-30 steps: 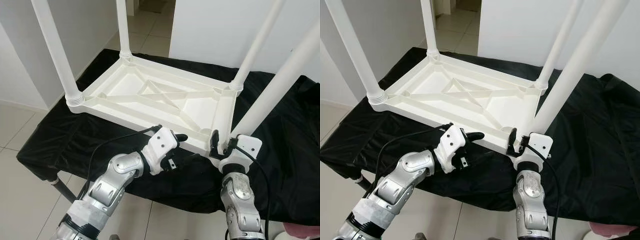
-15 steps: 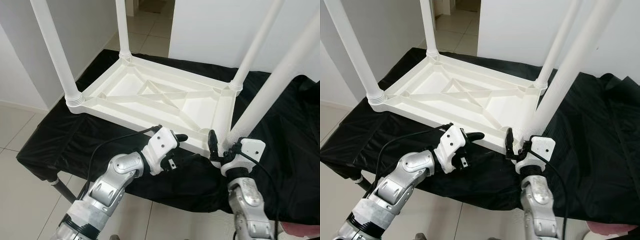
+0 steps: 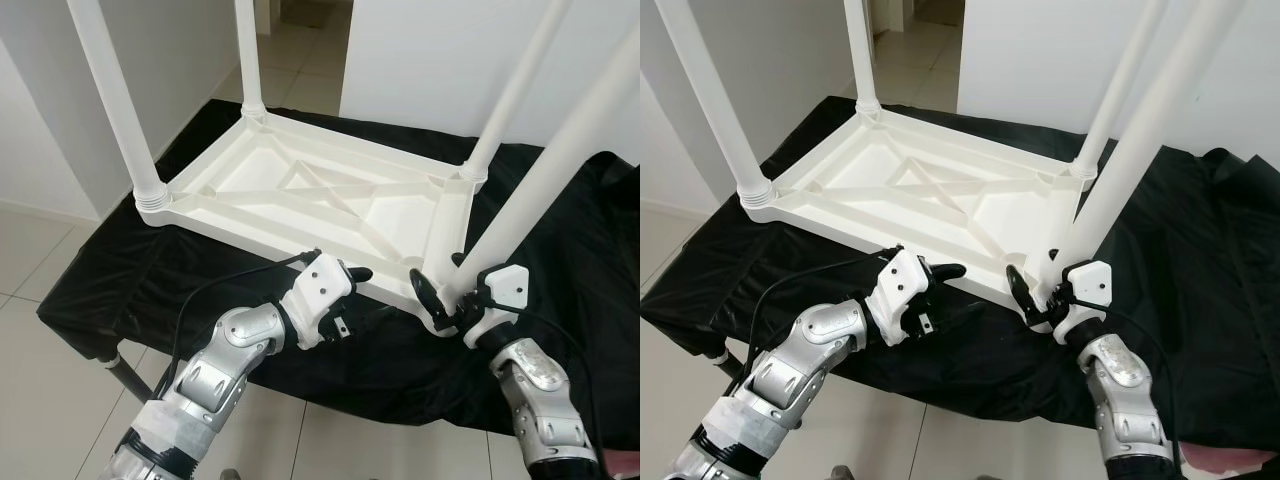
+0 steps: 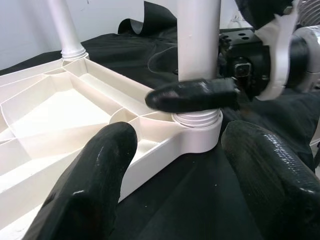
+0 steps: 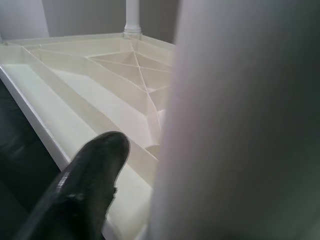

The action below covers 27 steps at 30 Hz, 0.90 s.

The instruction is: Building children table

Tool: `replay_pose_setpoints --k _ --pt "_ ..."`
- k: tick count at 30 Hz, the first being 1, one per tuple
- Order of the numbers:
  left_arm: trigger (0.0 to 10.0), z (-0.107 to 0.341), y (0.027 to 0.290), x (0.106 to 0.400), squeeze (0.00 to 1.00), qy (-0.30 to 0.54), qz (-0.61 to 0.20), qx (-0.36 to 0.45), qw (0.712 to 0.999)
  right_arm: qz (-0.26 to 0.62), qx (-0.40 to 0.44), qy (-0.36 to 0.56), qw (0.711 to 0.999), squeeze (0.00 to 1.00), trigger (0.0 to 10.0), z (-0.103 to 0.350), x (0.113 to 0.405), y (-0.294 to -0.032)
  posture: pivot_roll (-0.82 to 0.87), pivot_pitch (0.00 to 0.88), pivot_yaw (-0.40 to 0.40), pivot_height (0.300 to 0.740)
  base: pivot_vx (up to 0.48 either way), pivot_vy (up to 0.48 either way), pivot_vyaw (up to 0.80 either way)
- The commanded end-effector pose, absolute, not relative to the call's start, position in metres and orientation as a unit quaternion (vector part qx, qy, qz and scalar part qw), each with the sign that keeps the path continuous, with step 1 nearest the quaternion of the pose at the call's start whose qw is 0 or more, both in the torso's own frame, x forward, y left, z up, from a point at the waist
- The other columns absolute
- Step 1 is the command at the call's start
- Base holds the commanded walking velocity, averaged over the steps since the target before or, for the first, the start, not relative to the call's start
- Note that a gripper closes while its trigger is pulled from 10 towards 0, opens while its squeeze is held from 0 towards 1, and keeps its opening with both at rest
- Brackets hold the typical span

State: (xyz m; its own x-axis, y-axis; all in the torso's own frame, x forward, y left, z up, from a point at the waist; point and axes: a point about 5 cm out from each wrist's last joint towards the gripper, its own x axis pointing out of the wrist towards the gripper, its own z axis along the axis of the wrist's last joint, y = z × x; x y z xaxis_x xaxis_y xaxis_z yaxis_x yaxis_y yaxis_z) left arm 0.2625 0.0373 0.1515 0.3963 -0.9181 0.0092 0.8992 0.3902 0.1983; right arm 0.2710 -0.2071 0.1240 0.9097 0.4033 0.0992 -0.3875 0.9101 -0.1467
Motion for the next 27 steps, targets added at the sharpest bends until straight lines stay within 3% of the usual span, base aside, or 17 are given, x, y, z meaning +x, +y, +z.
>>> replay_pose_setpoints --k 1,2,14,15,16,27 --pt "10.0 0.15 0.036 0.26 0.0 -0.056 -0.562 0.084 0.821 0.211 -0.07 -0.057 0.973 0.0 2.1 0.121 0.272 -0.207 -0.04 0.0 -0.035 0.74 0.0 0.0 0.0" --pt "10.0 0.15 0.035 0.259 0.0 -0.057 -0.565 0.087 0.818 0.222 -0.081 -0.051 0.97 0.0 0.0 0.12 0.275 -0.21 -0.03 0.0 -0.035 0.74 0.0 0.0 0.0" --pt "10.0 0.149 0.033 0.257 0.0 -0.058 -0.57 0.096 0.814 0.226 -0.054 -0.031 0.972 0.0 0.0 0.114 0.276 -0.218 -0.04 0.0 -0.036 0.74 0.0 0.0 0.0" --pt "10.0 0.149 0.033 0.257 0.0 -0.058 -0.57 0.095 0.814 0.222 -0.048 -0.03 0.973 0.0 1.6 0.114 0.275 -0.218 -0.04 0.0 -0.036 0.74 0.0 0.0 0.0" --pt "10.0 0.149 0.033 0.257 0.0 -0.058 -0.57 0.094 0.814 0.213 -0.037 -0.033 0.976 0.0 10.0 0.115 0.275 -0.217 -0.04 0.0 -0.036 0.74 0.0 0.0 0.0" --pt "10.0 0.146 0.032 0.257 0.0 -0.055 -0.574 0.093 0.811 0.15 -0.028 -0.025 0.988 0.0 10.0 0.113 0.272 -0.209 -0.06 0.0 -0.026 0.74 0.0 0.0 0.0"
